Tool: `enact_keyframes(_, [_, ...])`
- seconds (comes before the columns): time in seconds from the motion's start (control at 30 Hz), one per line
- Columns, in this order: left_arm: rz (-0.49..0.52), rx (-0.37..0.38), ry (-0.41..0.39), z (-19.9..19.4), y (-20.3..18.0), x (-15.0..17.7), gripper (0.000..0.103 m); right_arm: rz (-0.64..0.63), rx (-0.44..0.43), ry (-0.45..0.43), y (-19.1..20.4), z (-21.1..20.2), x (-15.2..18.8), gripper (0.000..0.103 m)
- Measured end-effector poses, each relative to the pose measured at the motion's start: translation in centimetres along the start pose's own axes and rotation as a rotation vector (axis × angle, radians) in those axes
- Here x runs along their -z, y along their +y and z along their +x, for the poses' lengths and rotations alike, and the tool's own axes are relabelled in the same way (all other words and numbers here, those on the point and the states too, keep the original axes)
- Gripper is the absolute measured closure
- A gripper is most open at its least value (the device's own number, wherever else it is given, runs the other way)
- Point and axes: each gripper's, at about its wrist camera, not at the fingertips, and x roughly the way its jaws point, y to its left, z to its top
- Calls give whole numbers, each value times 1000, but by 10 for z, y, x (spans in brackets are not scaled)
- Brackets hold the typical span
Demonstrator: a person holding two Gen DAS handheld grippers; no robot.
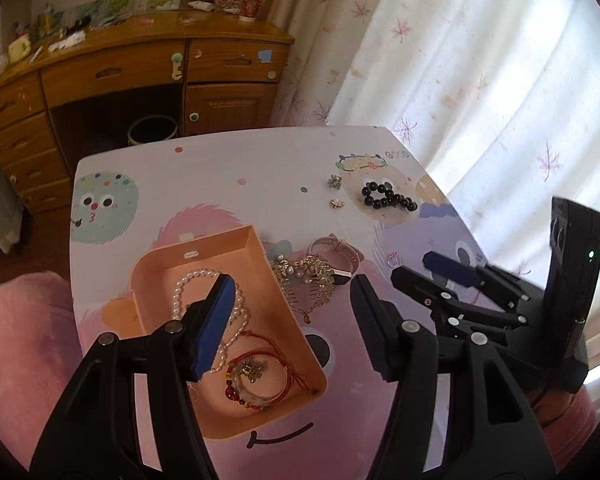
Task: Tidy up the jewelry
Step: 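Release the necklace into the box while the right tool drops the comb beside it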
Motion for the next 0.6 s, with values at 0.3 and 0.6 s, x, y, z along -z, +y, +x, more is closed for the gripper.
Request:
enact_keyframes(0.3, [198,-169,64,52,-77,5,46,-286,143,23,-61,22,17,50])
enact_keyframes(0.6, [342,-410,119,118,-132,17,46,-362,39,47,-112,67,32,50])
